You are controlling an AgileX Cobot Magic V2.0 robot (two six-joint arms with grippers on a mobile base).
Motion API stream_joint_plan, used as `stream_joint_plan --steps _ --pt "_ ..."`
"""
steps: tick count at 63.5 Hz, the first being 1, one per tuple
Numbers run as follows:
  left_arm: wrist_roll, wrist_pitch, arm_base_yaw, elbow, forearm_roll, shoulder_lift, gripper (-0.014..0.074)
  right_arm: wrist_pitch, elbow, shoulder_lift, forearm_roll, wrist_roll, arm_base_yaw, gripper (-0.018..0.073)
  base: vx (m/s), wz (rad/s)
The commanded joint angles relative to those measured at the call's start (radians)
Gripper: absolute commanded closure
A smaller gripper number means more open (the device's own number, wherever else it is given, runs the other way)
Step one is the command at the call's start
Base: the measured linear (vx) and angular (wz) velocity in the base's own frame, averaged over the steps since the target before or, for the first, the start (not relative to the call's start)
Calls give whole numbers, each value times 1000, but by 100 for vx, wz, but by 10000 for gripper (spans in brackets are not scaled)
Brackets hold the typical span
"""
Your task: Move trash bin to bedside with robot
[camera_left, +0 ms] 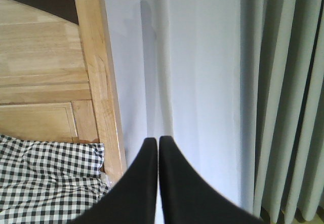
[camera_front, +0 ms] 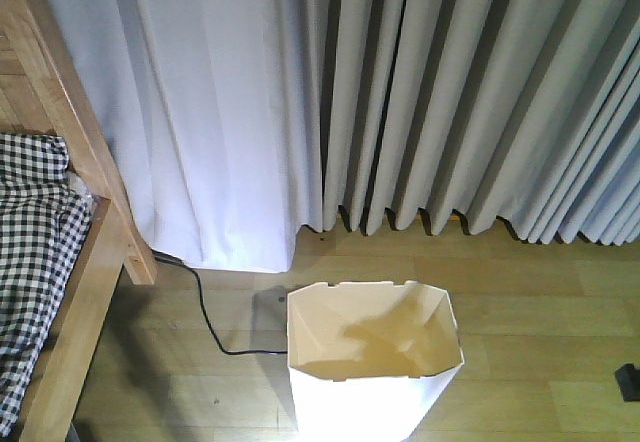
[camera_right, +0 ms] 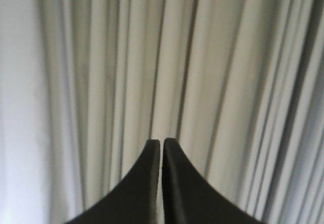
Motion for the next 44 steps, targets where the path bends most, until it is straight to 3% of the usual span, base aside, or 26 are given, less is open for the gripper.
stream_joint_plan --steps 1,44 --pt "-4 -72 0 -21 -5 -5 603 -65 21 -14 -16 4 27 568 0 0" --pt "-4 -72 0 -21 -5 -5 603 -55 21 -14 -8 26 28 568 0 0"
